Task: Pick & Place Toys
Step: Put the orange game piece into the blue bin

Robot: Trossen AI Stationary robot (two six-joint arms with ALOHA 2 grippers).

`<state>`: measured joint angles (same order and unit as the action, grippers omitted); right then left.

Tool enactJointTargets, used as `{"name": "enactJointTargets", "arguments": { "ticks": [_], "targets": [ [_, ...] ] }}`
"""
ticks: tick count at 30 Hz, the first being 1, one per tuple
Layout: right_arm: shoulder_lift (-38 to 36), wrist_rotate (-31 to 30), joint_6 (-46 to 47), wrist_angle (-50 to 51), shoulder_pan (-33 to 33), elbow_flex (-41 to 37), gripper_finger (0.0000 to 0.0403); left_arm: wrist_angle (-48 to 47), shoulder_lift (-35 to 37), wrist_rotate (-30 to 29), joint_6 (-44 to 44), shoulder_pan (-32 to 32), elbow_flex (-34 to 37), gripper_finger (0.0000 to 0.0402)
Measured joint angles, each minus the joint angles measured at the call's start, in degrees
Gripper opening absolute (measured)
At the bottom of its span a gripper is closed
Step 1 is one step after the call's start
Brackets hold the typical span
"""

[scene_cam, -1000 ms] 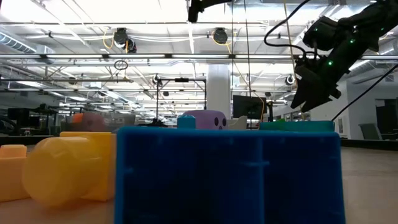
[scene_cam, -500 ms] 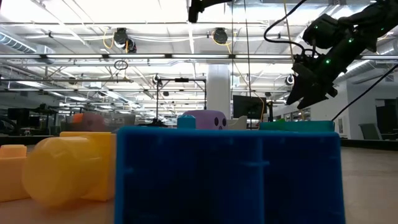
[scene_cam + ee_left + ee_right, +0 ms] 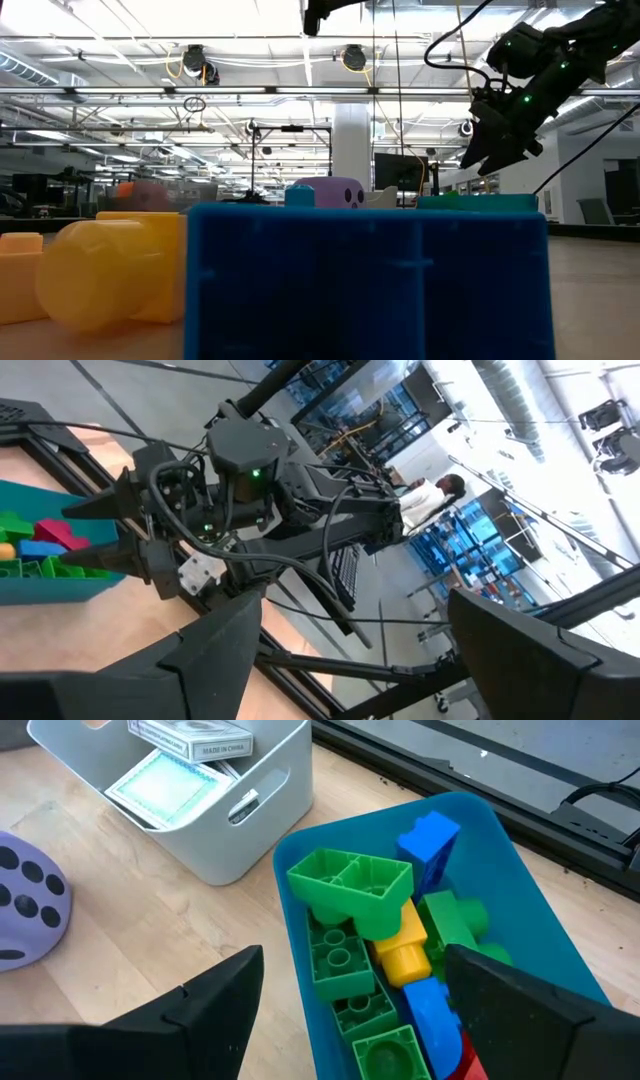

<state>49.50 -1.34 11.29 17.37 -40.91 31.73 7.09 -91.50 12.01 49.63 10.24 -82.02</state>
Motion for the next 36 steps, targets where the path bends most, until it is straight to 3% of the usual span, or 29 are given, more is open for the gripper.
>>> {"name": "enactJointTargets", "arguments": {
  "ticks": [36],
  "targets": [
    [0.0,0.0,0.0,0.0,0.0,0.0,0.0303,0.0,0.0,-0.5,-1.9,-0.3,0.0,0.0328]
  ]
}}
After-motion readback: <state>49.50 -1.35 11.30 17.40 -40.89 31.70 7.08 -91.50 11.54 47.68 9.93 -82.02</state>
